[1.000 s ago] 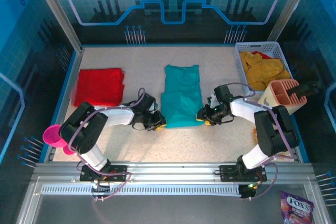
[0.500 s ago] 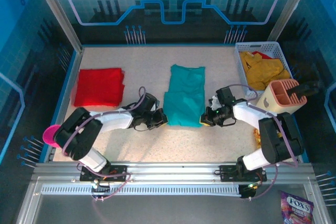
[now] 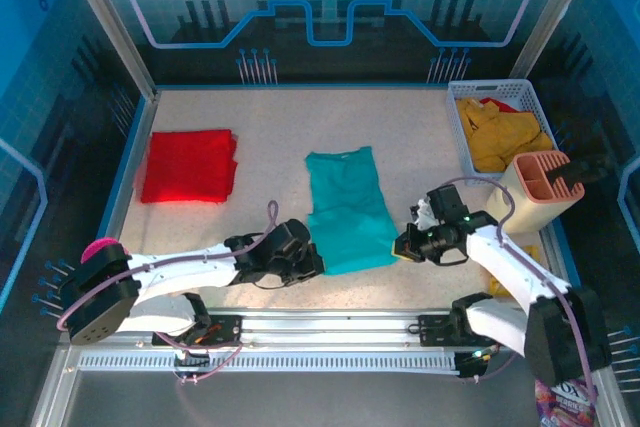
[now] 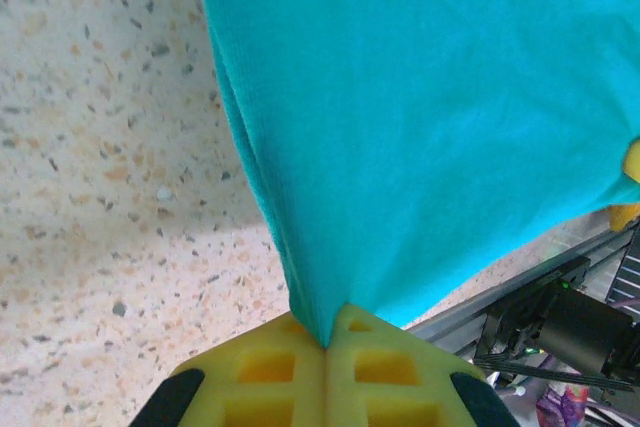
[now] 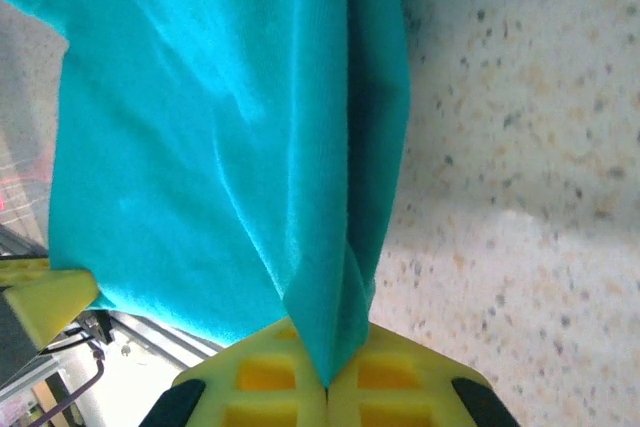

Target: Fold and stack the t-shirts

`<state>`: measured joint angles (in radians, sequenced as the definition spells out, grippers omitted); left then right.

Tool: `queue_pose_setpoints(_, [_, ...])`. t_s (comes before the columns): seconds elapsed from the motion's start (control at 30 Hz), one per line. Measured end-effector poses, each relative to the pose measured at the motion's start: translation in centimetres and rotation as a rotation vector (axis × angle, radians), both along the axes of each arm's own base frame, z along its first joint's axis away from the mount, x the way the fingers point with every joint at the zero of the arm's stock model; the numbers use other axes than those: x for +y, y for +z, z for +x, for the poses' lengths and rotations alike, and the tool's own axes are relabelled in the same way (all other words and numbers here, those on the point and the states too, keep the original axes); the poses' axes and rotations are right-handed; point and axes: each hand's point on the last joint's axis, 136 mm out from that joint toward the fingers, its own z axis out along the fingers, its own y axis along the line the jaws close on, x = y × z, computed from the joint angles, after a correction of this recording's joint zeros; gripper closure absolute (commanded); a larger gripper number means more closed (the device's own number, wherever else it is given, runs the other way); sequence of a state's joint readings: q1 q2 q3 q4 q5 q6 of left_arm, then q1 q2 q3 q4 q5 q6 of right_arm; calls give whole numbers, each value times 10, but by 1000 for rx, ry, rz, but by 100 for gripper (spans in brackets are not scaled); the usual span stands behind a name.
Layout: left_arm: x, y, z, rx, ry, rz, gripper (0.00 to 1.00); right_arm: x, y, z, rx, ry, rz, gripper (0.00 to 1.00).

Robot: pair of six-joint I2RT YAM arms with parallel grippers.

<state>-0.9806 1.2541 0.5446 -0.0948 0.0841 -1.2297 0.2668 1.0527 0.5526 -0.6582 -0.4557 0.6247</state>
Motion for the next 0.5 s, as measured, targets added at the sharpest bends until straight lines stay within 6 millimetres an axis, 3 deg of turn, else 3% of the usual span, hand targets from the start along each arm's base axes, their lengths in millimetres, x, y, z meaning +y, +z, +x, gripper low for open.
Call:
queue_pose_setpoints(0.23, [2,6,2,1,36,41,98,-3,8,-13,38,-7,-6,94])
queue_pose_setpoints(0.5, [-8,77,58,-113,97,-53,97,7,38,23,26,5,-1,94])
